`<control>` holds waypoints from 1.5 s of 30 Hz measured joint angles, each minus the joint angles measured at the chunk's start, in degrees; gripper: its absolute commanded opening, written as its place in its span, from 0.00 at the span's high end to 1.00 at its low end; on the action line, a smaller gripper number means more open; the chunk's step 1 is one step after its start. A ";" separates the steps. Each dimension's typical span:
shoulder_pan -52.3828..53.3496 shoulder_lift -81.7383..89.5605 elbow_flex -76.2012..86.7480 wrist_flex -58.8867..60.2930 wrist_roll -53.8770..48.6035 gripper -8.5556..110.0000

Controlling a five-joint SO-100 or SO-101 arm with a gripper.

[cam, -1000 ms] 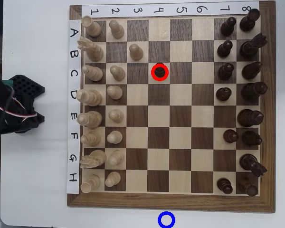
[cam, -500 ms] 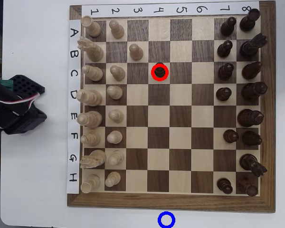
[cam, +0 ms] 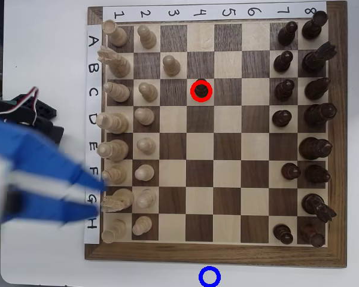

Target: Move the piece to destination

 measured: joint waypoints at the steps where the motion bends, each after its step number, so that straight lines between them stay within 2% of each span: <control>1: -1.58 0.00 1.93 0.00 0.88 0.84; 13: -13.97 -2.81 26.54 -7.03 6.59 0.87; 18: -17.75 -3.16 34.54 -9.93 7.47 0.82; 24: -21.71 -2.99 47.99 -20.65 7.47 0.76; 30: -25.49 -2.99 58.45 -31.82 7.47 0.74; 45: -29.88 -2.99 69.70 -50.27 7.47 0.71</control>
